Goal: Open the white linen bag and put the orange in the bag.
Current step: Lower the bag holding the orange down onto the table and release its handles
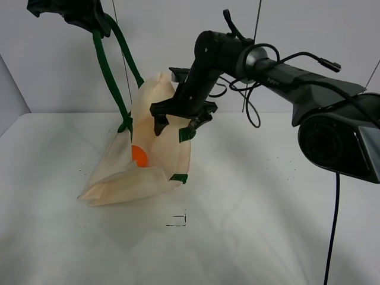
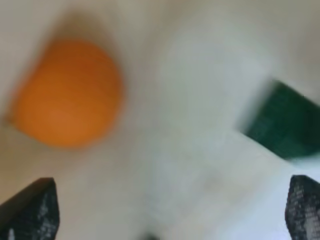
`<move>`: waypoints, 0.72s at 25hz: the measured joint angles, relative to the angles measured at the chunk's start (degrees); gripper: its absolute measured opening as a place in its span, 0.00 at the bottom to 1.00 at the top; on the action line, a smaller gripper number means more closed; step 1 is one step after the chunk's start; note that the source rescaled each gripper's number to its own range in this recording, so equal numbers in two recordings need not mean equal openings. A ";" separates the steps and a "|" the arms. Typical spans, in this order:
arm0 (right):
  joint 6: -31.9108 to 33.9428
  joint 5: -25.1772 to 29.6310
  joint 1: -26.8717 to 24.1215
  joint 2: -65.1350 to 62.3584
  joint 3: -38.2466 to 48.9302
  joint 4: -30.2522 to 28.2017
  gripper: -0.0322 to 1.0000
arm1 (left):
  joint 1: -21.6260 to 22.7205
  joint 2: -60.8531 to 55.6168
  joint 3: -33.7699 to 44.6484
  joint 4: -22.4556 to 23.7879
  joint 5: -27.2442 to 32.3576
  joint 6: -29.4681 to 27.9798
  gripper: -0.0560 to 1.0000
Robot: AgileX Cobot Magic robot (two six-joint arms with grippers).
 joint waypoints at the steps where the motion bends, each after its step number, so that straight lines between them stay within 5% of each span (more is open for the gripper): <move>1: 0.80 1.20 0.00 -0.12 -0.51 -3.03 1.00 | 0.00 0.00 0.00 0.00 0.00 0.00 0.05; 4: 1.66 2.31 -0.25 -0.31 -0.94 -10.33 1.00 | 0.00 0.00 0.00 -0.02 0.00 0.00 0.05; 9: 1.74 2.43 -3.09 -0.31 -0.94 -12.49 1.00 | 0.00 0.00 0.00 -0.51 0.00 0.00 0.05; 18: 0.66 2.43 -20.16 -0.31 -0.94 -13.10 1.00 | 0.00 0.00 0.00 -0.63 0.00 0.00 0.05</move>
